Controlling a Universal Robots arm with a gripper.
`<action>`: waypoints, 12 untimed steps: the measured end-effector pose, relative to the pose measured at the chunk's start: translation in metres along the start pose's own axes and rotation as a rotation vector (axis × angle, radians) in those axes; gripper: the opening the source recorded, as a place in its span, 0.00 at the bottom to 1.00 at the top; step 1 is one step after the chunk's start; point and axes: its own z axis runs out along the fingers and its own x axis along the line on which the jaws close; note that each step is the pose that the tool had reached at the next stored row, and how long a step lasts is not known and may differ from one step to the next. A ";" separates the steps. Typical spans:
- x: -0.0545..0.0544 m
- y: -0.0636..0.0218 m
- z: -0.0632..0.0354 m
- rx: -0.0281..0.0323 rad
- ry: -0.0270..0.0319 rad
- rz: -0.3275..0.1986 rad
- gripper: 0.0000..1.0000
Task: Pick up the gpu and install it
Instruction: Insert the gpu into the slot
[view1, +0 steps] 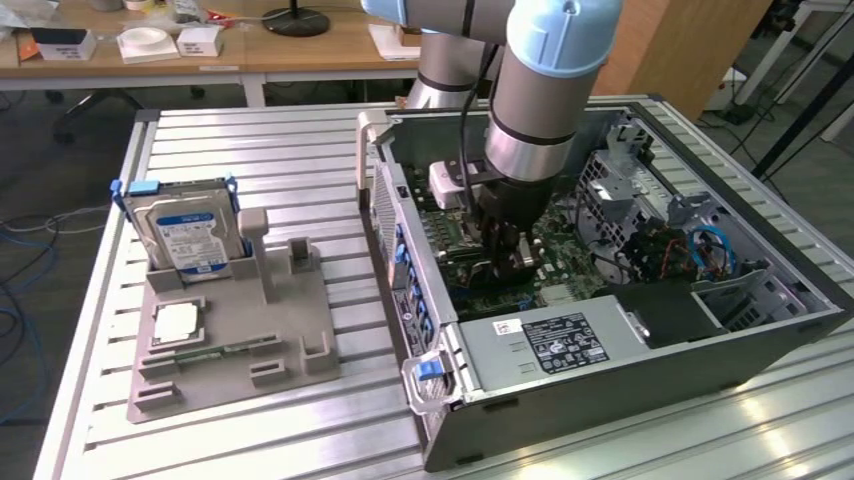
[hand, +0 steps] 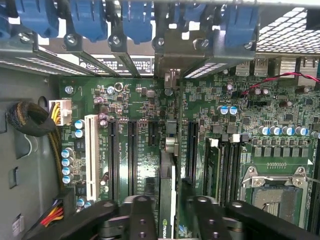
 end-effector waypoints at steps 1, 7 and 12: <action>0.000 0.0000 -0.0001 -0.0001 0.0002 0.000 0.33; 0.000 0.0000 -0.0002 -0.0002 0.0004 0.000 0.57; 0.000 -0.0005 -0.0084 -0.0002 0.0004 0.000 0.57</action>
